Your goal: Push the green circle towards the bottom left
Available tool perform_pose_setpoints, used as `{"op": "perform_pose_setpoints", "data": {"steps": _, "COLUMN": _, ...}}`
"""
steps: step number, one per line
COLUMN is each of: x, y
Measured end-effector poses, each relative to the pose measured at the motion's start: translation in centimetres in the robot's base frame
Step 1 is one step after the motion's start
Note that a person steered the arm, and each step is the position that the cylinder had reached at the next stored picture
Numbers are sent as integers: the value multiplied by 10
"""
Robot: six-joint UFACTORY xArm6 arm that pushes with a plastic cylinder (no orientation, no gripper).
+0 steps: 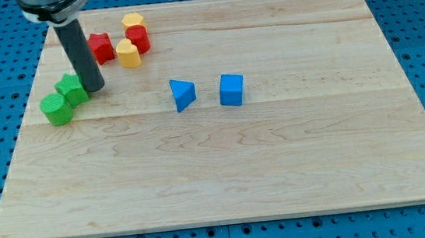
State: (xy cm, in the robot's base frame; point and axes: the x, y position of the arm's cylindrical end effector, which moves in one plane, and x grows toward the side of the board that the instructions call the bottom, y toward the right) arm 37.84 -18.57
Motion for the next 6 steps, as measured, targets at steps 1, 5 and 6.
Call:
{"op": "perform_pose_setpoints", "data": {"steps": 1, "x": -37, "y": -15}}
{"op": "perform_pose_setpoints", "data": {"steps": 5, "x": 101, "y": -49}}
{"op": "perform_pose_setpoints", "data": {"steps": 6, "x": 149, "y": -38}}
